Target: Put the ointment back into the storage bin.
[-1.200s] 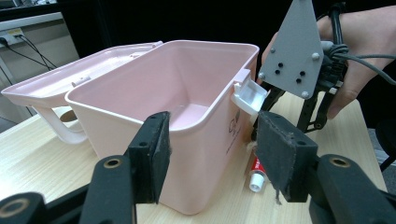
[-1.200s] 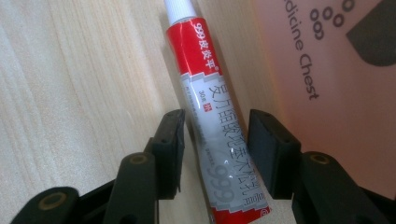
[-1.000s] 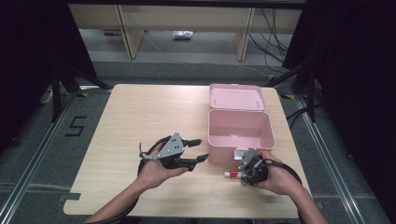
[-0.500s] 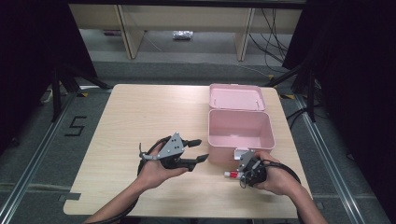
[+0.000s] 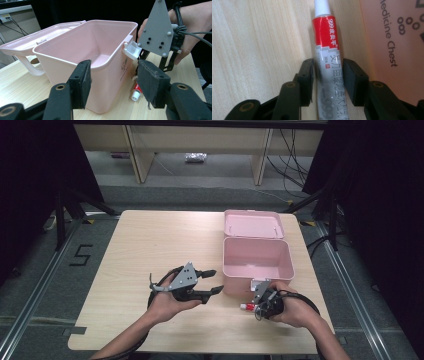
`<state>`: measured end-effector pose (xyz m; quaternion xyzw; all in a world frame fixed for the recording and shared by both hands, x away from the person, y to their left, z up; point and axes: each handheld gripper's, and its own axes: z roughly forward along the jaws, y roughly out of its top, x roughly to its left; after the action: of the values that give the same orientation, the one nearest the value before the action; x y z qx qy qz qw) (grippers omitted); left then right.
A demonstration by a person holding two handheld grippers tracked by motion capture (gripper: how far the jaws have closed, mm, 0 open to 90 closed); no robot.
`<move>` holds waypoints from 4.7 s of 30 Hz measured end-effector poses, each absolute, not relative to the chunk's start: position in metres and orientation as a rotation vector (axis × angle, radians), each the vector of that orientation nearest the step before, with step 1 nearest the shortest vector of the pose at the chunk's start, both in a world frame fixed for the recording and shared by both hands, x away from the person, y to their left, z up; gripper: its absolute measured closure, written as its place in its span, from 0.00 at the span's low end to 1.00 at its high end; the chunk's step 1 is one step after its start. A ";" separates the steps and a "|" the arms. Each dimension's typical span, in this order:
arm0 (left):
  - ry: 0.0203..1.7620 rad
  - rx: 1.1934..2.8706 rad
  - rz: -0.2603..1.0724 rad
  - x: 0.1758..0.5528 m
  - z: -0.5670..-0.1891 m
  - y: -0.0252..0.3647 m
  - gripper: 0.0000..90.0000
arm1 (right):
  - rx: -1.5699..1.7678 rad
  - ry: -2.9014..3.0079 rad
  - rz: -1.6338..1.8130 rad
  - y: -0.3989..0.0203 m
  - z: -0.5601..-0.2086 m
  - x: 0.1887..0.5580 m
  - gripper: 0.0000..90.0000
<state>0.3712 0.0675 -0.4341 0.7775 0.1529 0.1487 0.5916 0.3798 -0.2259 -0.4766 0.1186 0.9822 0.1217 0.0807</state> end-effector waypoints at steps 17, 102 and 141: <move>0.363 1.812 0.349 0.371 -0.435 0.070 0.49 | 0.455 2.963 0.370 -0.225 -0.476 0.379 0.79; 0.363 1.818 0.353 0.368 -0.434 0.075 0.49 | 0.322 2.984 0.429 -0.231 -0.392 0.366 0.80; 0.361 1.818 0.344 0.368 -0.436 0.076 0.48 | 0.283 2.967 0.434 -0.230 -0.366 0.380 0.80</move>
<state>0.3678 0.0761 -0.4360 0.7803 0.1550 0.1476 0.5877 0.3801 -0.2302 -0.3658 0.0938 0.9830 0.1437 0.0650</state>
